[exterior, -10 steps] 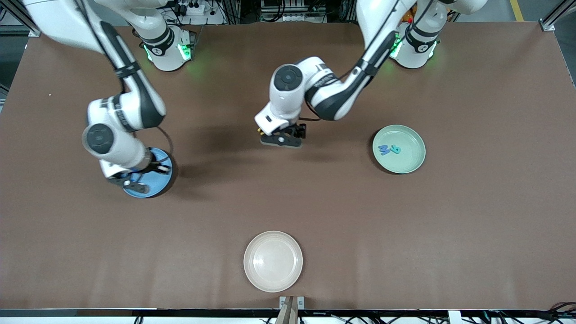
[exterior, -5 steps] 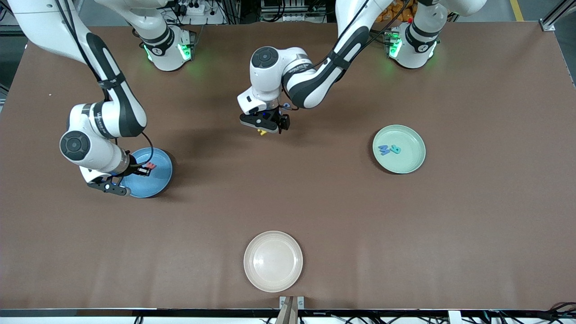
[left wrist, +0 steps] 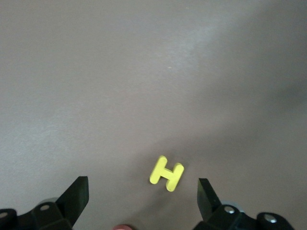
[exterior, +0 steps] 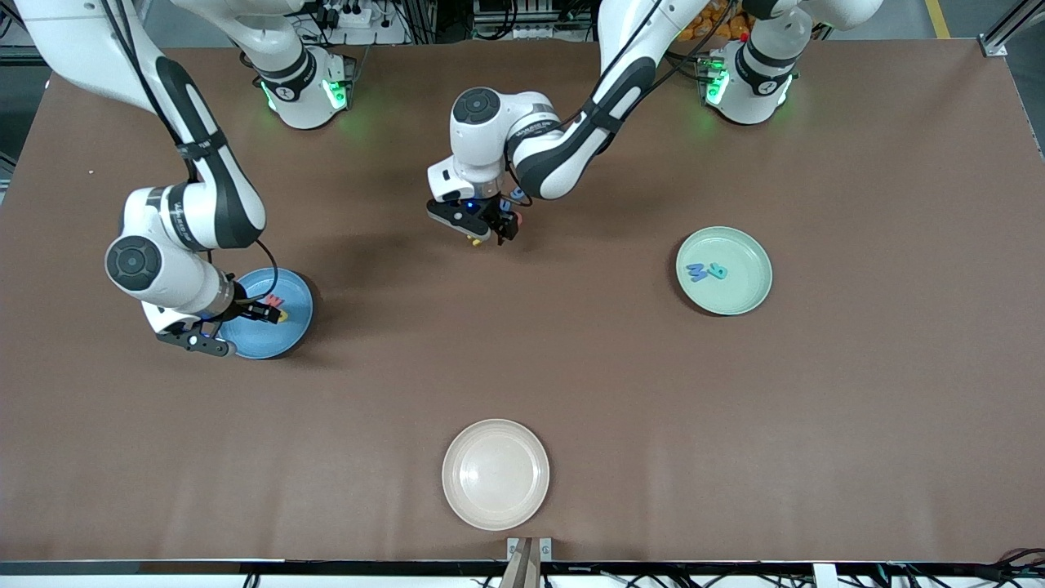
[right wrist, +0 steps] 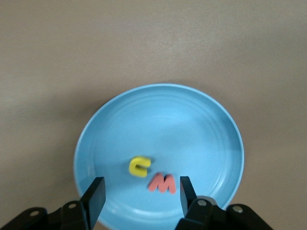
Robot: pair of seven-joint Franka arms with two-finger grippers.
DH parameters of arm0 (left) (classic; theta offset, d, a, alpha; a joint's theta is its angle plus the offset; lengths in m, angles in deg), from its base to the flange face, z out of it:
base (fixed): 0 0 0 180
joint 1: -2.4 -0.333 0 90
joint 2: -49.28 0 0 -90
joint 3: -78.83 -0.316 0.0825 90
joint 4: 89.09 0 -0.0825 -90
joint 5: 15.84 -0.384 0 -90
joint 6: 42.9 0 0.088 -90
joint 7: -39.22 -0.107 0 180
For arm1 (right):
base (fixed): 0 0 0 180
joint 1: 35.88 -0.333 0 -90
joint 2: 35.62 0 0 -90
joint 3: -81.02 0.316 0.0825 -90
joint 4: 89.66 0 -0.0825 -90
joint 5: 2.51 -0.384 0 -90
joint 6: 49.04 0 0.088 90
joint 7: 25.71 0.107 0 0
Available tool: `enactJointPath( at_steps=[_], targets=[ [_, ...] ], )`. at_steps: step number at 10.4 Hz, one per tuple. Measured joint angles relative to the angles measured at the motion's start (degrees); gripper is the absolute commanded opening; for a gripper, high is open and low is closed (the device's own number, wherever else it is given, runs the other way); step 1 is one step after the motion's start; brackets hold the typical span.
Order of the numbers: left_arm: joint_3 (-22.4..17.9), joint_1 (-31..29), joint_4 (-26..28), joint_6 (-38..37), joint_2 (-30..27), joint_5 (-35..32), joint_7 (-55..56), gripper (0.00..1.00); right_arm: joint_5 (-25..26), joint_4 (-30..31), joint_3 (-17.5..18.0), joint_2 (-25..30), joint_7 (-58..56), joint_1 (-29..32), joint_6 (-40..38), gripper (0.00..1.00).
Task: Sort upper and lower case letters into plates
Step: 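Grasp the yellow H with the left gripper while the right gripper returns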
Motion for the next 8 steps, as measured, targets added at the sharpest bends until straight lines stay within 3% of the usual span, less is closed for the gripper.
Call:
enactJointPath(
  at_steps=[2, 4, 8],
  targets=[
    [0.0, 0.6, 0.0, 1.8, 1.3, -0.8, -3.0, 1.0, -3.0, -1.4, 0.2, 5.1, -0.2, -1.7, -6.5, 0.84],
    [0.0, 1.1, -0.1, 2.8, 3.4, -4.8, -3.4, 1.0, -3.8, -3.1, 0.7, 9.8, -0.3, -3.2, -11.7, 1.0],
    [0.0, 1.1, -0.2, 3.2, 5.1, -5.5, -3.5, 1.0, -4.2, -13.5, 4.8, 12.3, -0.4, -6.1, -23.0, 1.0]
  ],
)
